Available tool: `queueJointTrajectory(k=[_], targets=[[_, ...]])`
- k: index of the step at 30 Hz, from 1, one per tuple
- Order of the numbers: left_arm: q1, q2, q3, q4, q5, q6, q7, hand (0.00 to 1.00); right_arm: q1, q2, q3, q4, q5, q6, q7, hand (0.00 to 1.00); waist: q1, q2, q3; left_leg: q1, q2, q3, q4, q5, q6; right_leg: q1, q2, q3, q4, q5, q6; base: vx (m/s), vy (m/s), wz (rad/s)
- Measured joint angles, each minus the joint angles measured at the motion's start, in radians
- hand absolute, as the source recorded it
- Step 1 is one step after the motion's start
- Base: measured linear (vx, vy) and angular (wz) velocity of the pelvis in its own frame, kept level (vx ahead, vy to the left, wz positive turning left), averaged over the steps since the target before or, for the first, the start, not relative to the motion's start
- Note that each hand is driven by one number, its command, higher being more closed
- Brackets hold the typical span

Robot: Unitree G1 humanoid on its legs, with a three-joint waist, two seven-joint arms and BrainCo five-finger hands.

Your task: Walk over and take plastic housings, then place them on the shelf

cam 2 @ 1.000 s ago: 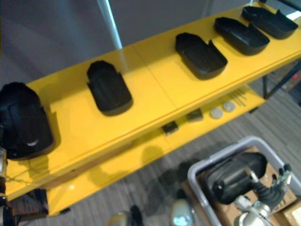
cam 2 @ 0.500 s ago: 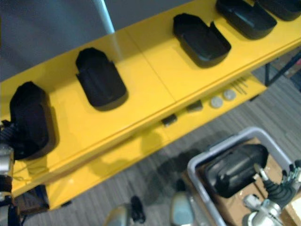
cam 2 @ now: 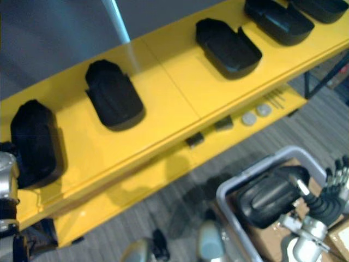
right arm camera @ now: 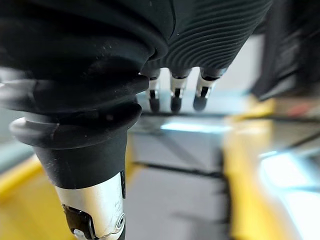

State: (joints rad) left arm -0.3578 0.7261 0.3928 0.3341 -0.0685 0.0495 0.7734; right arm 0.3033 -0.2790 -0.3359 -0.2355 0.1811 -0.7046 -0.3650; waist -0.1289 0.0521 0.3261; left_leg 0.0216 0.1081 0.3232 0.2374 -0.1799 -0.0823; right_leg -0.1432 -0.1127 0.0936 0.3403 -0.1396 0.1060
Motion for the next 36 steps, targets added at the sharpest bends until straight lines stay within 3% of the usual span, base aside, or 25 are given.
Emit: queueJointTrajectory(k=[1,4,7,10,12,14,18,21,24,28,34,36], targets=[[0.007,-0.001,0.0,-0.01,0.0,-0.009,0.0,0.0,-0.008,-0.004,-0.002,-0.003,-0.001,-0.002,0.0,0.0,-0.002,0.002,-0.005,0.002,-0.001,-0.004,-0.007,0.003,0.0,0.004,-0.002,-0.005,-0.003,0.0,0.0,0.05,-0.034,0.22],[0.085,-0.062,0.037,-0.13,-0.02,-0.13,-0.01,0.0,-0.094,-0.032,-0.014,-0.018,0.004,-0.008,0.022,0.0,0.003,0.013,-0.056,0.05,-0.018,-0.021,-0.07,0.032,0.001,0.043,-0.007,-0.026,-0.021,0.0,0.0,0.06,-0.009,0.18],[0.2,-0.149,0.079,-0.246,-0.051,-0.215,-0.089,0.0,-0.139,-0.031,-0.004,-0.028,0.053,0.0,0.088,0.0,0.007,0.036,-0.105,0.082,-0.028,-0.063,-0.101,0.047,0.008,0.086,-0.017,-0.064,-0.032,-0.006,-0.001,0.03,-0.01,0.28],[0.373,-0.235,0.116,-0.395,-0.054,-0.264,-0.234,0.0,-0.134,0.01,0.005,-0.033,0.063,0.04,0.154,0.0,0.012,0.048,-0.133,0.087,-0.037,-0.104,-0.127,0.067,0.011,0.113,-0.031,-0.098,-0.054,-0.014,0.002,-0.02,-0.021,0.33],[0.487,-0.306,0.115,-0.493,-0.095,-0.272,-0.349,0.0,-0.116,0.053,0.027,-0.033,0.061,0.081,0.185,0.0,0.028,0.052,-0.138,0.092,-0.04,-0.115,-0.129,0.069,0.01,0.122,-0.031,-0.11,-0.064,-0.016,0.0,-0.09,-0.025,0.23],[0.621,-0.412,0.106,-0.576,-0.143,-0.287,-0.517,0.0,-0.082,0.099,0.04,-0.033,0.06,0.128,0.221,0.0,0.05,0.056,-0.142,0.098,-0.04,-0.132,-0.136,0.072,0.01,0.147,-0.031,-0.126,-0.091,-0.014,-0.005,-0.06,-0.01,0.17],[0.787,-0.493,0.061,-0.649,-0.21,-0.281,-0.76,0.0,-0.042,0.143,0.04,-0.032,0.061,0.161,0.247,0.0,0.066,0.061,-0.146,0.075,-0.051,-0.165,-0.145,0.082,0.014,0.149,-0.043,-0.155,-0.113,0.0,-0.001,-0.04,0.014,0.25],[0.861,-0.498,0.002,-0.649,-0.242,-0.24,-0.973,0.0,-0.032,0.147,0.043,-0.031,0.063,0.168,0.259,0.0,0.067,0.061,-0.145,0.055,-0.052,-0.173,-0.141,0.088,0.01,0.148,-0.044,-0.167,-0.141,0.02,0.0,-0.01,0.02,0.08],[0.872,-0.495,-0.033,-0.633,-0.305,-0.217,-1.069,0.0,-0.032,0.135,0.044,-0.014,0.062,0.168,0.26,0.0,0.067,0.06,-0.136,0.045,-0.054,-0.173,-0.141,0.089,0.011,0.146,-0.044,-0.168,-0.156,0.031,0.006,0.0,0.008,0.01],[0.867,-0.448,-0.067,-0.578,-0.327,-0.178,-1.123,0.0,-0.034,0.106,0.061,0.04,0.062,0.168,0.251,0.0,0.067,0.064,-0.134,0.039,-0.055,-0.173,-0.142,0.088,0.013,0.144,-0.045,-0.168,-0.164,0.035,0.011,0.02,0.007,0.01],[0.826,-0.409,-0.072,-0.494,-0.327,-0.105,-1.124,0.0,-0.041,0.071,0.066,0.063,0.061,0.168,0.225,0.0,0.063,0.081,-0.091,0.029,-0.056,-0.173,-0.143,0.087,0.014,0.14,-0.044,-0.17,-0.183,0.042,0.014,0.02,0.006,0.01],[0.819,-0.409,-0.073,-0.486,-0.326,-0.099,-1.121,0.0,-0.04,0.07,0.066,0.077,0.06,0.168,0.212,0.0,0.063,0.082,-0.09,0.029,-0.056,-0.174,-0.145,0.087,0.015,0.141,-0.043,-0.169,-0.188,0.042,0.014,0.04,0.005,-0.02]])
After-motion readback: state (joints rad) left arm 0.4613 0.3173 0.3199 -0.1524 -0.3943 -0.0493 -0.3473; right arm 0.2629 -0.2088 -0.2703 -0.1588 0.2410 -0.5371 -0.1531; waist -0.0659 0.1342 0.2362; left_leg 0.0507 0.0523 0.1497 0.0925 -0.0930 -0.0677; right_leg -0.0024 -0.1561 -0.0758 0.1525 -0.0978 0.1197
